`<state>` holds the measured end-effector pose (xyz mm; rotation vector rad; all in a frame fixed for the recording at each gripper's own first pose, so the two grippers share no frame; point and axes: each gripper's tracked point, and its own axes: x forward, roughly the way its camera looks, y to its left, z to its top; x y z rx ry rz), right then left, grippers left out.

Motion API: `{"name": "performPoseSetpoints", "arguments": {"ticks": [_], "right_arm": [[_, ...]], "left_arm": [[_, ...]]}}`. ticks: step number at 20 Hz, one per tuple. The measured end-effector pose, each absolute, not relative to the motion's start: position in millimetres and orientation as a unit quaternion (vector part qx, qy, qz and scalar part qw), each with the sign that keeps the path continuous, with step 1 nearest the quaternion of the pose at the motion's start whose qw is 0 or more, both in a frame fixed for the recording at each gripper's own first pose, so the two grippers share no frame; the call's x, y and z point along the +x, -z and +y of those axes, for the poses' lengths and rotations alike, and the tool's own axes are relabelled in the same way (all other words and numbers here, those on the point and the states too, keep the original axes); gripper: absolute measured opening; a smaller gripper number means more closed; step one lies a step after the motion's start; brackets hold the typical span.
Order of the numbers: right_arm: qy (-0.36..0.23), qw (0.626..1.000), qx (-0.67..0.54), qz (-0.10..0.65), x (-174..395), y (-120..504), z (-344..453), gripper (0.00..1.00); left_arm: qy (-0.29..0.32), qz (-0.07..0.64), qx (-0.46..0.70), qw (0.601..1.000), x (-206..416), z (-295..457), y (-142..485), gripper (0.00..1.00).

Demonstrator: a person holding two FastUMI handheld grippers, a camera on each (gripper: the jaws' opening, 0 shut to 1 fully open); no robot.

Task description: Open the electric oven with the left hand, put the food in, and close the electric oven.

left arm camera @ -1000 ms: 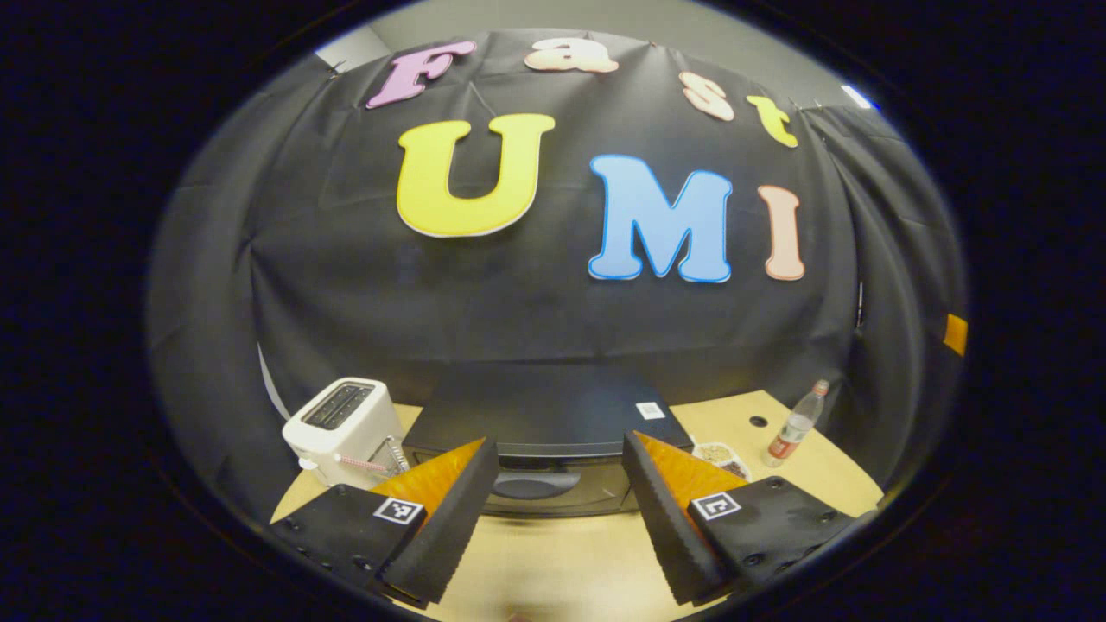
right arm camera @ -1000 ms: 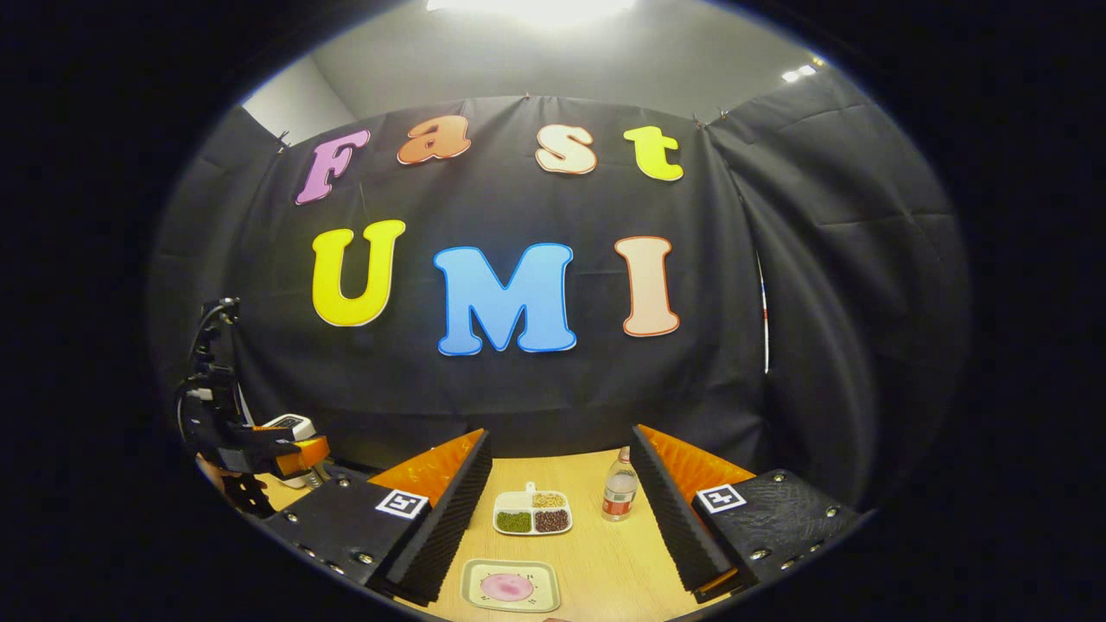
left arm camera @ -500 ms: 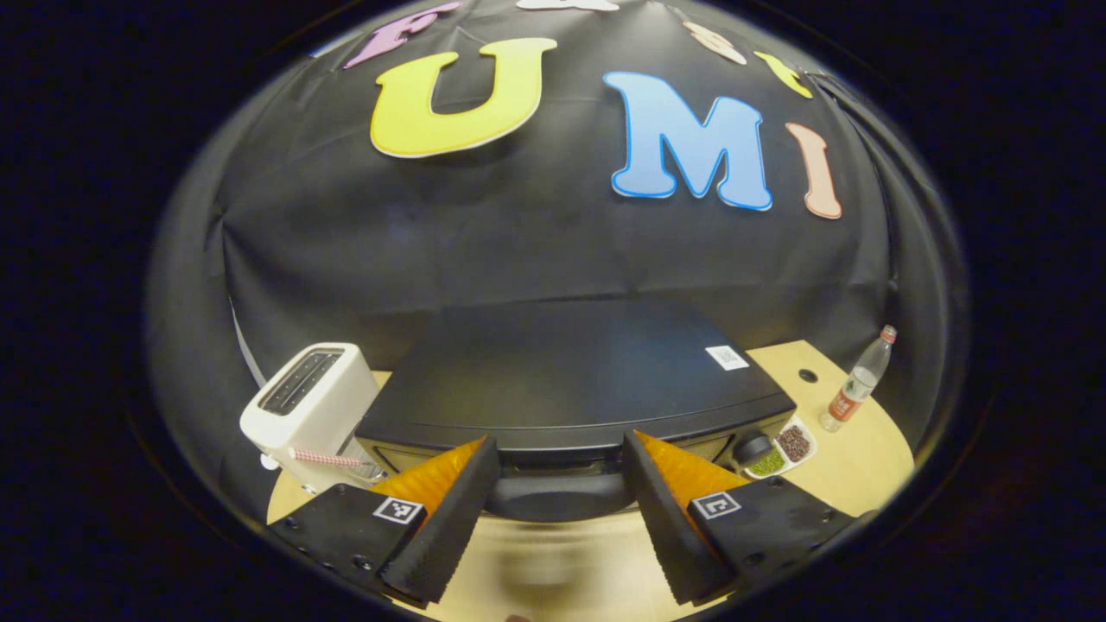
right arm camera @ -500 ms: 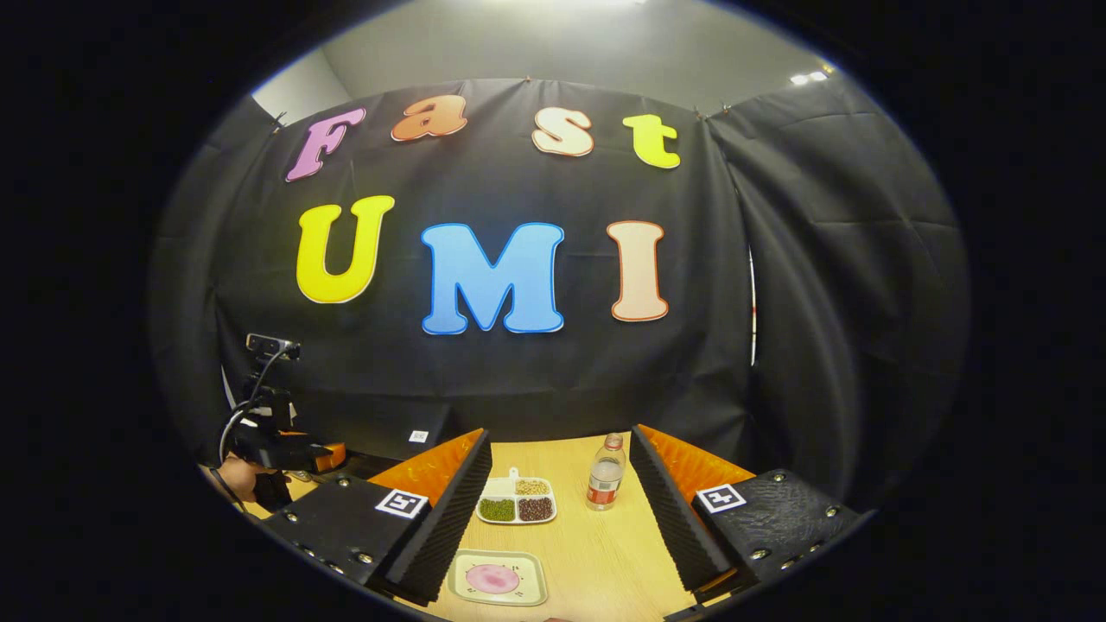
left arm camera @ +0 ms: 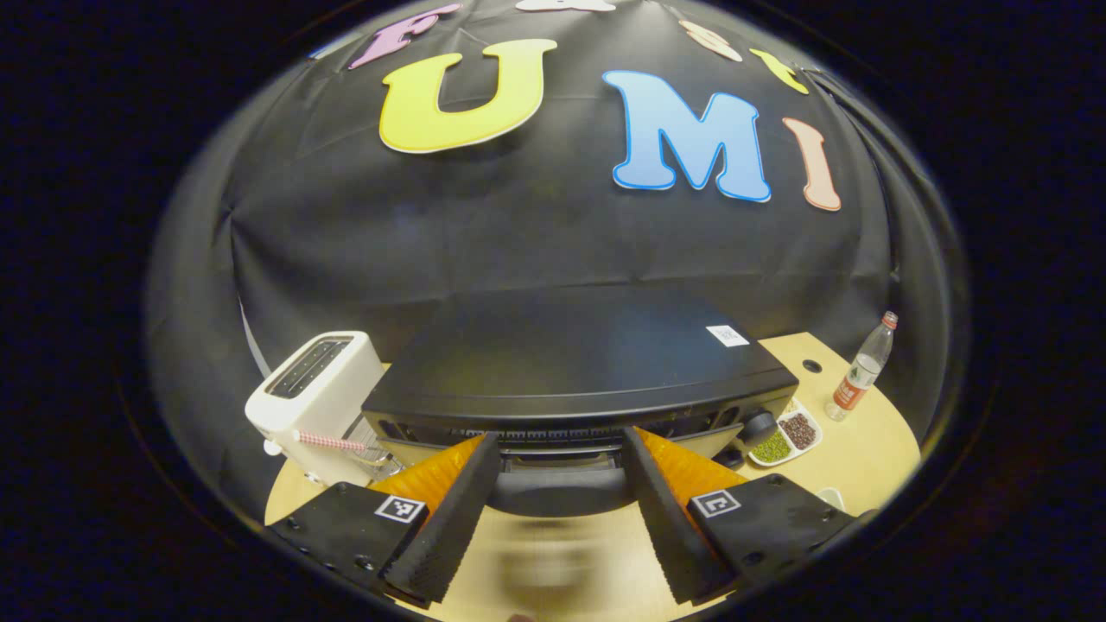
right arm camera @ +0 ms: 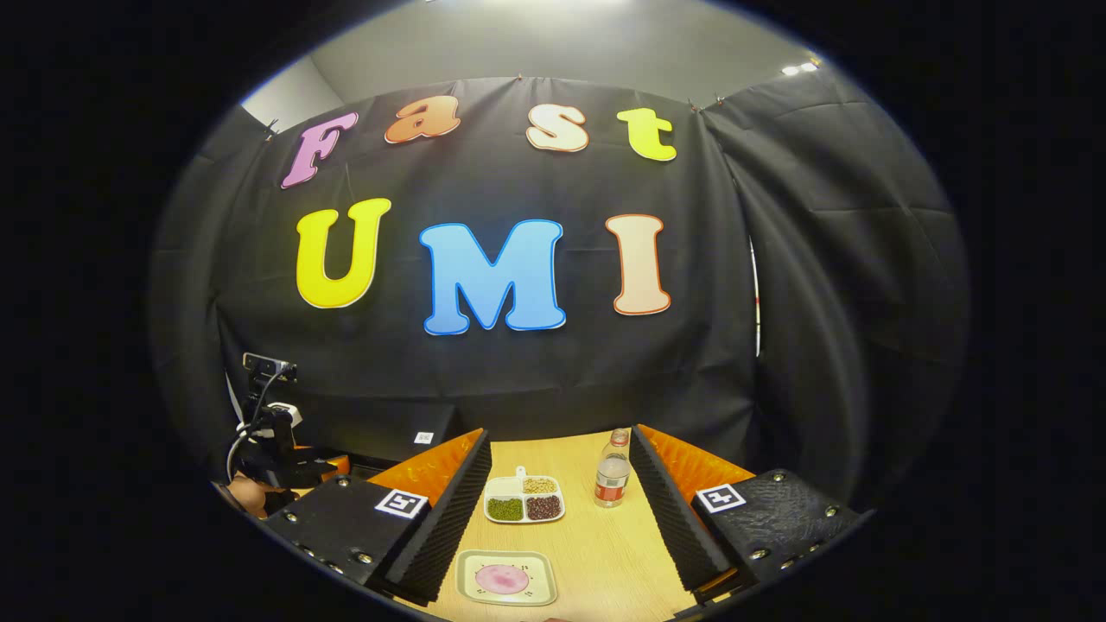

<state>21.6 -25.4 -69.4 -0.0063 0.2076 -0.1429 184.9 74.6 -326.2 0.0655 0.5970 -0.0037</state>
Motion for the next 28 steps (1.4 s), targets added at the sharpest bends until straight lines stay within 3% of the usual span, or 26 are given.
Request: {"name": "performPoseSetpoints", "arguments": {"ticks": [1,3,4,11,13,16,18,19,20,22,23,28], "right_arm": [[0.068,0.992,-0.002,0.104,20.6,70.5,-25.0,0.97],[0.062,0.992,0.003,0.107,17.8,71.9,-23.6,0.97],[0.06,0.992,0.005,0.11,16.5,72.8,-22.5,0.97],[0.058,0.99,0.006,0.129,1.0,85.4,-22.8,0.97],[0.057,0.989,0.001,0.137,-2.6,90.0,-22.5,0.97],[0.054,0.988,-0.005,0.147,-6.2,95.4,-20.8,0.97],[0.048,0.986,-0.007,0.158,-6.8,100.6,-19.4,0.97],[0.048,0.985,-0.009,0.163,-7.0,104.5,-21.0,0.97],[0.047,0.984,-0.011,0.169,-6.2,107.2,-23.4,0.97],[0.039,0.981,-0.004,0.19,-4.6,118.8,-26.5,0.98],[0.03,0.978,0.007,0.208,-3.3,129.4,-24.3,0.97],[-0.027,0.932,0.059,0.357,8.2,213.2,-18.6,0.98]], "left_arm": [[0.002,0.294,0.034,0.955,175.8,74.9,327.4,0.96],[0.006,0.297,0.045,0.954,158.8,73.6,331.8,1.0],[0.007,0.298,0.047,0.953,152.0,73.5,335.4,0.96],[0.016,0.305,0.057,0.95,102.4,71.2,361.0,1.0],[0.017,0.311,0.06,0.948,88.6,70.6,372.3,0.92],[0.019,0.332,0.053,0.941,67.9,71.5,398.2,1.0],[0.023,0.33,0.071,0.941,59.5,78.5,407.1,0.95],[0.024,0.323,0.079,0.943,57.1,81.8,401.4,0.92],[0.026,0.308,0.08,0.948,58.5,81.8,388.6,1.0],[0.027,0.271,0.079,0.959,65.5,79.5,350.2,0.96],[0.026,0.249,0.074,0.965,67.5,77.9,326.7,1.0],[0.028,0.133,0.039,0.99,76.5,56.9,190.1,1.0]]}}
